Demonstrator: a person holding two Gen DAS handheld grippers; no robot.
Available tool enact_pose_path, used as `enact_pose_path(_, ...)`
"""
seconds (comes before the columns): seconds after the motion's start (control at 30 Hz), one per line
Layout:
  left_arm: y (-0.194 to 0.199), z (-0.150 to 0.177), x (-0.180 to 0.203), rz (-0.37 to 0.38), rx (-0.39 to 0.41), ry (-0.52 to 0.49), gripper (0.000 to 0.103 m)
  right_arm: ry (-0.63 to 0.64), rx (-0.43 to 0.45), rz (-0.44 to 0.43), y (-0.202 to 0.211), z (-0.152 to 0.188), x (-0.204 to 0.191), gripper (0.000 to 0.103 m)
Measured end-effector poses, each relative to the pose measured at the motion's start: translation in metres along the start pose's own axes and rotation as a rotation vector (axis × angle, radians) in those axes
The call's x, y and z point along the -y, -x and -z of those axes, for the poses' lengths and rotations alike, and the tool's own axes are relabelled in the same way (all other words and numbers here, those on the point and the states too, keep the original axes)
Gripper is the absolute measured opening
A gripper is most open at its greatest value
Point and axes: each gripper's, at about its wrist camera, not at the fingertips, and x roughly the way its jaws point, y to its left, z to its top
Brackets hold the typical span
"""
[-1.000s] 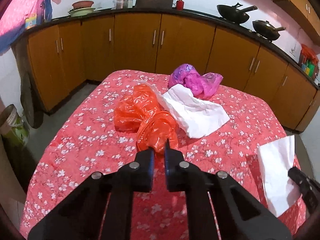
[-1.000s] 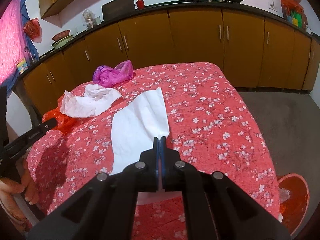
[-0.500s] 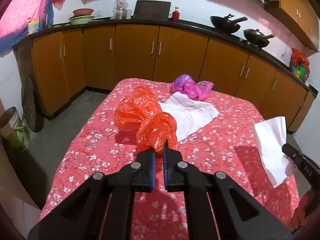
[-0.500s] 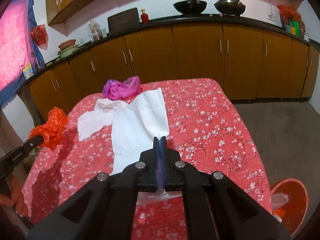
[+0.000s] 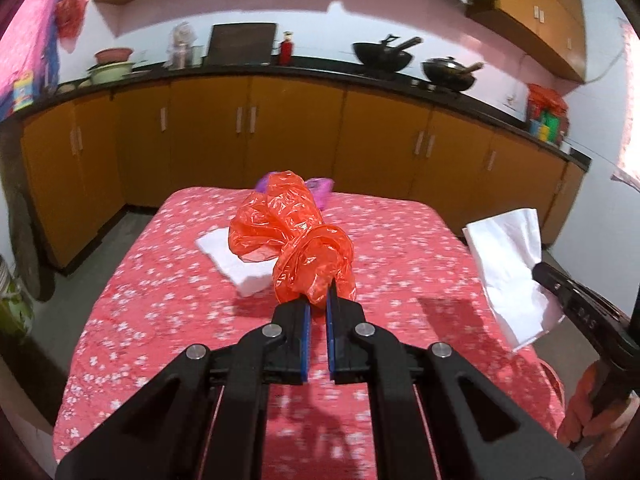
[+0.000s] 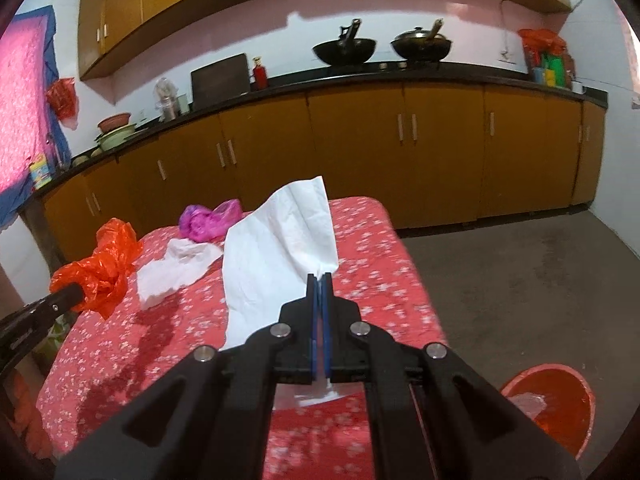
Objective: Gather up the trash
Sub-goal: 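Carry the red bags and white paper in both tools over the wastebasket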
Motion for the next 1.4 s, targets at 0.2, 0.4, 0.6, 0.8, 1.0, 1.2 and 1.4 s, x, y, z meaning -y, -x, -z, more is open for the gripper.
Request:
enact_pose_path(0.2, -0.002, -0.002, 0.037, 0.06, 0.007, -0.053, 0.006, -0.029, 0.028, 0.056, 0.015, 0.001, 0.029, 0.004)
enact_pose_path(0.4, -0.006, 0.0, 0.07, 0.111, 0.003, -0.09, 0.006, -0.056, 0.057, 0.119, 0.031, 0.003, 0.064, 0.004)
enact_pose_path(0.6, -0.008, 0.008, 0.112, 0.174, -0.009, -0.134, 0.006, -0.096, 0.08, 0.191, 0.045, 0.007, 0.106, 0.004)
enact_pose_path(0.8, -0.011, 0.02, 0.161, 0.248, -0.03, -0.179, 0.006, -0.138, 0.09, 0.262, 0.057, 0.014, 0.15, 0.004)
enact_pose_path(1.0, -0.015, 0.033, 0.201, 0.308, -0.061, -0.207, 0.006, -0.18, 0.089, 0.332, 0.067, 0.029, 0.191, 0.004)
enact_pose_path(1.2, -0.024, 0.056, 0.246, 0.362, -0.118, -0.237, 0.006, -0.202, 0.083, 0.407, 0.078, 0.05, 0.232, 0.004)
enact_pose_path(1.4, -0.033, 0.082, 0.288, 0.422, -0.182, -0.284, 0.006, -0.238, 0.028, 0.474, 0.089, 0.086, 0.282, 0.004)
